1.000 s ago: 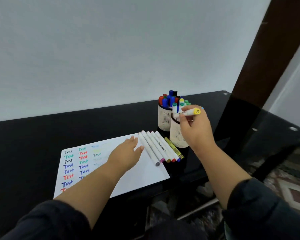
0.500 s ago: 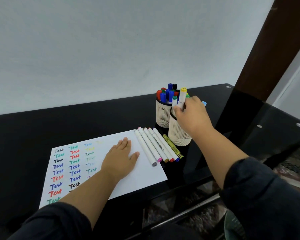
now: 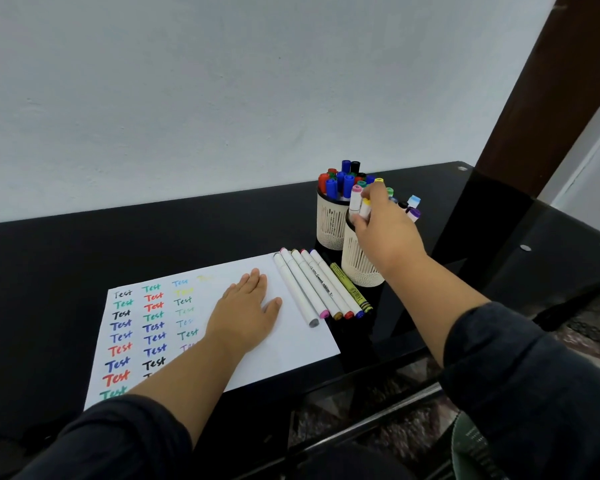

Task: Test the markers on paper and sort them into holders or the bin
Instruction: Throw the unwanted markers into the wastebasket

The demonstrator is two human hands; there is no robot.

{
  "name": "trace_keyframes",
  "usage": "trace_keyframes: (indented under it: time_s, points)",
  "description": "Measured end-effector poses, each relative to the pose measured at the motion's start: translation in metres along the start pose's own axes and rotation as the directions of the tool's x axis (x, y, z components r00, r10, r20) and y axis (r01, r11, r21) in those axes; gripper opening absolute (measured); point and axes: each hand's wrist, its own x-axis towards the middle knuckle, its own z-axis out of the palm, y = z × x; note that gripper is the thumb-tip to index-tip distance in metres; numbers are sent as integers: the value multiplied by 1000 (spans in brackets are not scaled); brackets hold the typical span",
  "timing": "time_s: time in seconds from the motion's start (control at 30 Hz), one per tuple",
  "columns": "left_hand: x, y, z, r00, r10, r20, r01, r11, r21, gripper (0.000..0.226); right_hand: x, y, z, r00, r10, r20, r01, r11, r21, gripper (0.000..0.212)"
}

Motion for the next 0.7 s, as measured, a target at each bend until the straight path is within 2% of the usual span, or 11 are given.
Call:
trace_keyframes:
  time_s: [0.2, 0.4, 0.63, 0.7]
  points:
    - [0, 1, 0, 1000, -12, -10, 12, 1000, -6, 60, 2, 1, -1, 998, -56, 0, 56, 996, -74, 37]
    - [-2, 0, 0, 998, -52, -18, 52, 999, -13, 60, -2, -3, -8, 991, -116, -60, 105, 983, -152, 39]
    - [-4, 3, -3, 999, -48, -21, 47, 999, -27, 59, -18, -13, -10, 978, -206, -46, 191, 955, -226, 34]
    - [-4, 3, -4, 999, -48, -21, 48, 999, -23, 59, -22, -18, -9, 975, -222, 19, 219, 939, -264, 34]
